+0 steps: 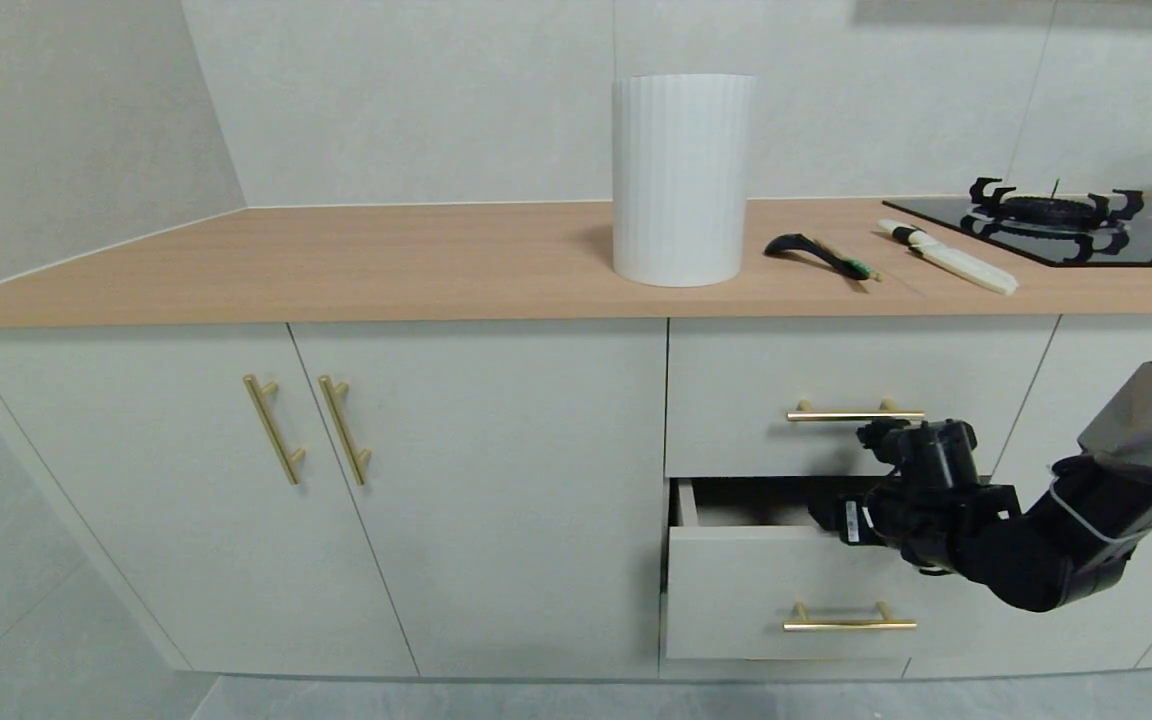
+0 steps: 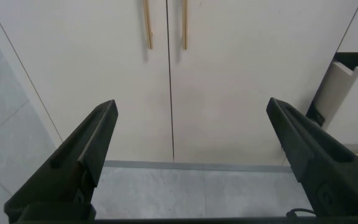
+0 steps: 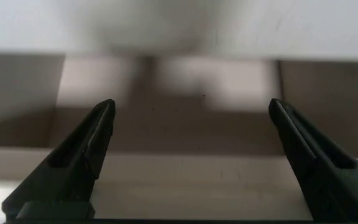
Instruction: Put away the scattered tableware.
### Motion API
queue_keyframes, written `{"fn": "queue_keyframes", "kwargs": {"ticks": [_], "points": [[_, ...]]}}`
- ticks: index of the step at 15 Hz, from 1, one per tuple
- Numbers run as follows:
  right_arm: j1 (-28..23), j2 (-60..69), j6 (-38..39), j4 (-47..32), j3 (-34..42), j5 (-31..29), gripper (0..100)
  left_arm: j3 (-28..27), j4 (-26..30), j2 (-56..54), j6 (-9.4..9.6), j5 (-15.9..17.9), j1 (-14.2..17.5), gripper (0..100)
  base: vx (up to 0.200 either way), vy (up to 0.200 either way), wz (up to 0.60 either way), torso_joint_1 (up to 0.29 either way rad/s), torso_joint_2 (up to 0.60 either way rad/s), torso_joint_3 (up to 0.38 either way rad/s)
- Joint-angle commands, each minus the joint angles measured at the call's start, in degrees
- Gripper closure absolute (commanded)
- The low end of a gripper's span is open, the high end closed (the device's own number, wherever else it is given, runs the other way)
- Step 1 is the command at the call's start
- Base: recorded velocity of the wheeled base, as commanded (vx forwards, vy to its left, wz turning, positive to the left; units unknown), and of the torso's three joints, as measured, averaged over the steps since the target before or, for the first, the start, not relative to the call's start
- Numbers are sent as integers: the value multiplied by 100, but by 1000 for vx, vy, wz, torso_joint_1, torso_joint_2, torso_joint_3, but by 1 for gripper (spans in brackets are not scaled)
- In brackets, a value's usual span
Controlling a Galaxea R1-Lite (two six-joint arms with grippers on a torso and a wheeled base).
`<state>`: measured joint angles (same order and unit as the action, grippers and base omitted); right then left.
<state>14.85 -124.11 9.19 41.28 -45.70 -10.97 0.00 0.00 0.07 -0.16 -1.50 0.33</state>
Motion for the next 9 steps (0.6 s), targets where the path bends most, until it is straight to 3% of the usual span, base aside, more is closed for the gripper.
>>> {"fn": "queue_keyframes", "kwargs": {"ticks": [1, 6, 9], "points": [[1, 564, -5, -524, 53, 122, 0, 0, 0, 1, -2, 1, 2, 0, 0, 0, 0, 0, 0, 0], [27, 1557, -146, -2264, 18, 499, 0, 0, 0, 1, -2, 1, 2, 0, 0, 0, 0, 0, 0, 0], [71, 1636, -471, -2801, 35, 499, 0, 0, 0, 1, -2, -8, 2, 0, 0, 0, 0, 0, 0, 0]]}}
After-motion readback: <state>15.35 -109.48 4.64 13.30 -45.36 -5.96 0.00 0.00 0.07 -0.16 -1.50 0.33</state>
